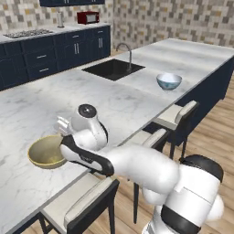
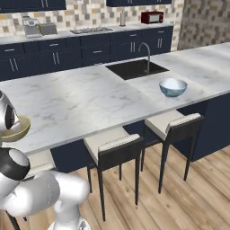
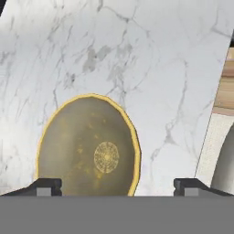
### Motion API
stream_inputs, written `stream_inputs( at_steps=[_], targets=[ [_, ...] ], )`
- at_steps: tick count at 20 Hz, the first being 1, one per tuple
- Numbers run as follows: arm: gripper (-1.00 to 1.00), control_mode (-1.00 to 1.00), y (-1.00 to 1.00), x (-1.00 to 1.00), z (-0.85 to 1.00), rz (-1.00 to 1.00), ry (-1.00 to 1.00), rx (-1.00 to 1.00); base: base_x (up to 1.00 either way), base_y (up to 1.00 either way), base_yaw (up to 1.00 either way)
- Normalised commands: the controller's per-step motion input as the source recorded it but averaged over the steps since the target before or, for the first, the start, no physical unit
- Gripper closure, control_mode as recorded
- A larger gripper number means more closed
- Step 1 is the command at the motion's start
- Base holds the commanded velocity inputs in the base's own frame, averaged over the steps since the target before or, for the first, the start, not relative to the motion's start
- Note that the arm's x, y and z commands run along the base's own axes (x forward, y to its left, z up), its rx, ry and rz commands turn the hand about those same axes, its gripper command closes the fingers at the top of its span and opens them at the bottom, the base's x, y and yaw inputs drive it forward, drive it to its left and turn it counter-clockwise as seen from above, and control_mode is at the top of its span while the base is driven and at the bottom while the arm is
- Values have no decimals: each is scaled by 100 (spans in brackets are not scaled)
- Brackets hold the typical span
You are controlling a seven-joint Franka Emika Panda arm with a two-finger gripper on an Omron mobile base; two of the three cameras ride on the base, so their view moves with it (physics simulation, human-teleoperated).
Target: Pick up the bowls from the cabinet and place each bowl in front of a stool on the dining counter.
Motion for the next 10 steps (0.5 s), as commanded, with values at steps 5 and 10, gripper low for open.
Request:
stream_inputs(
  at_steps=[5,10],
  targets=[
    [-100,-100,-65,-100,100,-3,0,13,0,0,0],
    [-100,-100,-66,-100,100,-3,0,11,0,0,0]
  ],
)
